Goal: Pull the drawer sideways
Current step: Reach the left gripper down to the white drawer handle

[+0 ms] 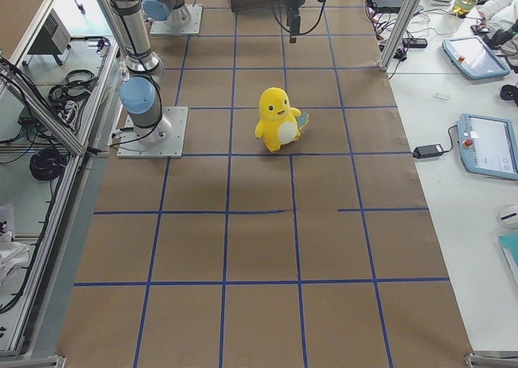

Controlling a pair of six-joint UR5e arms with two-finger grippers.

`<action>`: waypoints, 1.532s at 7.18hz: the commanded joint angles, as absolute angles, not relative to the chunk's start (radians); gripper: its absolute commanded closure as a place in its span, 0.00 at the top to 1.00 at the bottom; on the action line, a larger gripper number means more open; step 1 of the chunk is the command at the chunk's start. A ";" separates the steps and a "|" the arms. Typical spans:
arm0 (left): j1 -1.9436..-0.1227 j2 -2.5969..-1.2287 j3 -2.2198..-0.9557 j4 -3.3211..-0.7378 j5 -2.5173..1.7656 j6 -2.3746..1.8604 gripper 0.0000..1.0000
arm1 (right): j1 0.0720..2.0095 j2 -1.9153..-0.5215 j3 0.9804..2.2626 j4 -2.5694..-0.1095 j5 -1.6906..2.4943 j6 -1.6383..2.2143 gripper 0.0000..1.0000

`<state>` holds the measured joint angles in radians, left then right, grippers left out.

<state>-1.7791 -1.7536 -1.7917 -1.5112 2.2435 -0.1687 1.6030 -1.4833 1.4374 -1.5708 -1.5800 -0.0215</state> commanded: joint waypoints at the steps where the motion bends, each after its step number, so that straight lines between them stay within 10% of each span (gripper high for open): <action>1: -1.779 -1.811 -1.879 -1.516 2.516 -0.210 1.00 | 1.603 -1.483 1.437 -1.571 -1.580 -0.023 1.00; 9: -1.677 -1.999 -1.898 -1.793 2.796 -0.744 1.00 | 1.603 -1.483 1.437 -1.571 -1.580 -0.021 1.00; 11: -1.675 -1.997 -1.894 -1.834 2.827 -0.747 0.77 | 1.603 -1.483 1.437 -1.571 -1.580 -0.021 1.00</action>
<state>-1.6782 -1.9966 -1.8947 -1.8077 2.8006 -0.7393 1.6030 -1.4834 1.4373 -1.5708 -1.5800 -0.0215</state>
